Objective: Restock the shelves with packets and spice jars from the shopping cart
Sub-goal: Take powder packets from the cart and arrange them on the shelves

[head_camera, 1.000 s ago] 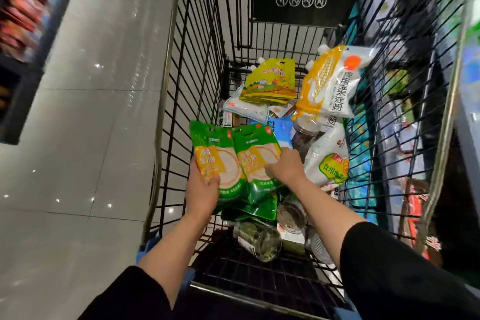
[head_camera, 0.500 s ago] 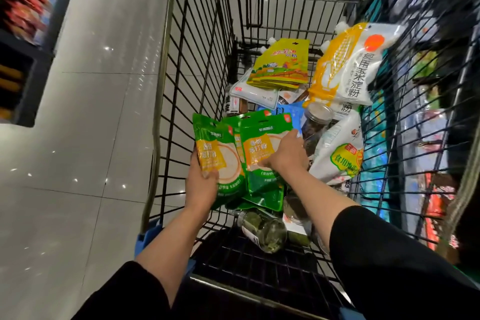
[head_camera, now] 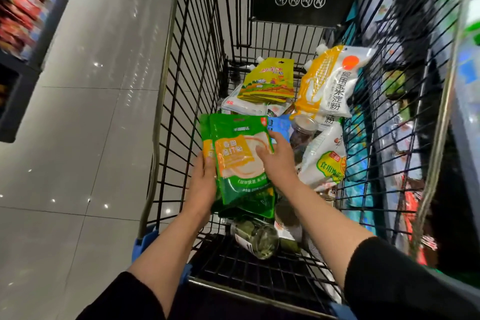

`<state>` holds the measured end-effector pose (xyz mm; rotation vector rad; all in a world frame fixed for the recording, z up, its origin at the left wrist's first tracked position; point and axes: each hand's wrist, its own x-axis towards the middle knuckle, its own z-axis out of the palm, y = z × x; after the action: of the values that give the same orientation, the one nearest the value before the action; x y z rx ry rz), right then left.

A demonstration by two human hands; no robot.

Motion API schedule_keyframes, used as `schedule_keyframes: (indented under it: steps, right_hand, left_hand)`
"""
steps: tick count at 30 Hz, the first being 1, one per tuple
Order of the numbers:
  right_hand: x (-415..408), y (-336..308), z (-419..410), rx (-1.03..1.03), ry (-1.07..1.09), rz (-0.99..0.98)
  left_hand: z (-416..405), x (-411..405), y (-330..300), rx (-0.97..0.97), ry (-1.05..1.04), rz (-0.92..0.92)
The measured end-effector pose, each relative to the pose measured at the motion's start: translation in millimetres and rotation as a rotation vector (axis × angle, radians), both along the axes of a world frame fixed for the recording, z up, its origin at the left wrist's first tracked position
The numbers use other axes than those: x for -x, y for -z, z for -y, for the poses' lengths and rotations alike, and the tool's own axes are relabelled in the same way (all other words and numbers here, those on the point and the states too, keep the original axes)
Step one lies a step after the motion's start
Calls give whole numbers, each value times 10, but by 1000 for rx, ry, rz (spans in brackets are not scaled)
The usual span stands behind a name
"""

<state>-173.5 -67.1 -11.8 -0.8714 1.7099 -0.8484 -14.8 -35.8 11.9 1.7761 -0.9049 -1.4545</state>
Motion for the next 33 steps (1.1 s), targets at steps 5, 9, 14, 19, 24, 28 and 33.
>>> schedule_keyframes:
  steps: [5,9,14,19,24,28,33]
  right_hand:
    - [-268,87,-155,-34,-93,89]
    - [-137,331,-143,-115,-85,-133]
    - [184,631,-108,-266,-242,-421]
    - [-25,525,79,-339,-393,-606]
    - [-105,556,152,-367,-438,-671]
    - [-138,503,215,-374,-339,-366]
    - [51,85,249,-138,-306,-683]
  left_hand:
    - [-31,-55,45,8,79,177]
    - [-101,-138,63,23,63,385]
    - [-100,-192,70,24,55,636]
    - [-87,-140,92,27,51,689]
    - [-101,-180,165,34,54,666]
    - [-100,-191,168,44,47,632]
    - [-90,-181,100,87,19,541]
